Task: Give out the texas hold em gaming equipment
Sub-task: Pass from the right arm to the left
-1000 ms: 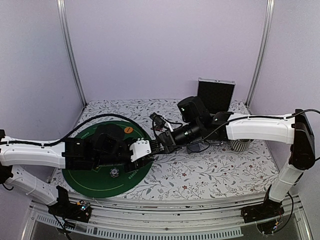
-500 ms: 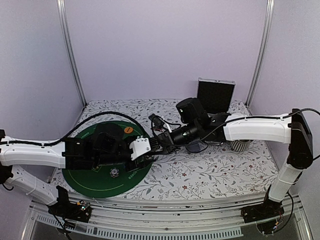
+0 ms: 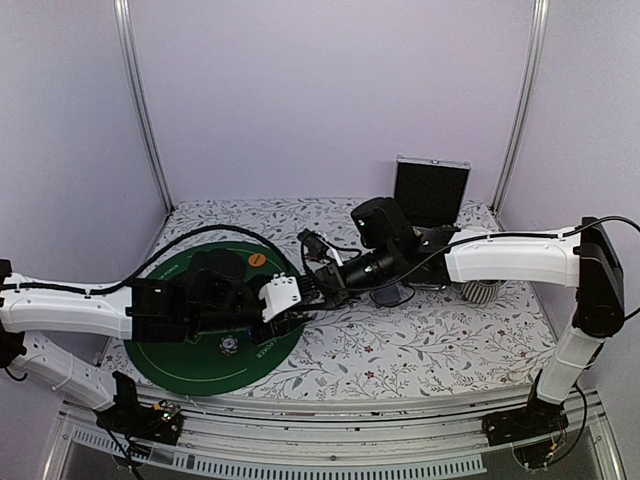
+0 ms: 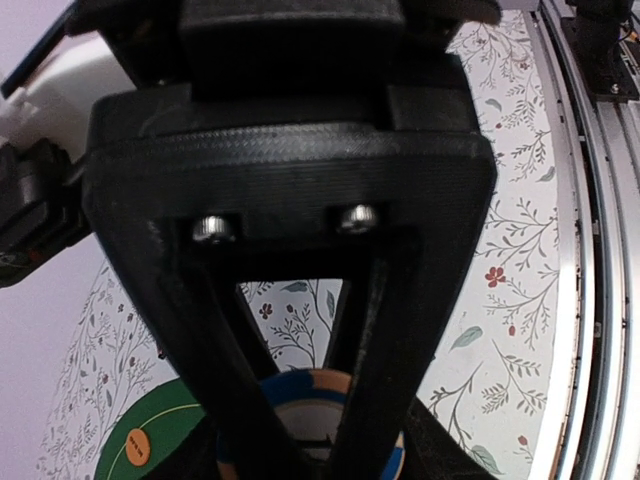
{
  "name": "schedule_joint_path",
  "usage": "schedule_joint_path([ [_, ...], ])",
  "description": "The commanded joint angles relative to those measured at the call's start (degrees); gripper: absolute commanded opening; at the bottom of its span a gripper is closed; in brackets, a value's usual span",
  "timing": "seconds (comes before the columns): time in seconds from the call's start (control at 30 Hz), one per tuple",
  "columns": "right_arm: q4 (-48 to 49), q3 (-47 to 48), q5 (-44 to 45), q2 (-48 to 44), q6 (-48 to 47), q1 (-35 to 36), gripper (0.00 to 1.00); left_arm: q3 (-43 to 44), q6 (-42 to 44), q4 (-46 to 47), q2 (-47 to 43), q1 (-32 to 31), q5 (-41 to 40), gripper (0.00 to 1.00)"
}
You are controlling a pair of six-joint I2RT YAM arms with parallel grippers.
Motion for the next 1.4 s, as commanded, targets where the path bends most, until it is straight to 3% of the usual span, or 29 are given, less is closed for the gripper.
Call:
schedule_joint_path([
  [0.0,1.52,0.41,-0.12,-0.12,0.29,0.30,0.02,-0.23,-0.48,-1.94,-0.74,0.85,-0.23,0.50],
  [0.2,1.56,0.91,-0.21,0.01,0.29,0.29,0.02,-0.07,-0.43,-2.47,-0.22,1.11,-0.04,0.49],
  [0.37,1.51,0.75,-0.17,0.12,0.25,0.33,0.02,0.36,-0.53,-2.21,0.12,1.30,0.91,0.21],
  [0.53,1.45,0.36,0.49,0.57,-0.04,0.26,0.02,0.64,-2.27,-2.09,0.34,1.55,2.65,0.01],
  [0.7,1.41,0.06,1.36,1.10,-0.30,-0.11,0.03,0.43,-5.68,-1.26,0.39,2.26,3.31,0.00],
  [0.87,0.98,0.41,1.23,2.68,-0.93,-0.44,0.16,-0.14,-7.31,0.40,0.43,3.03,4.33,0.00],
  [1.37,1.08,0.72,-0.34,4.72,-1.56,-0.63,0.33,0.48,-6.89,-1.06,-0.11,4.01,7.25,0.00],
])
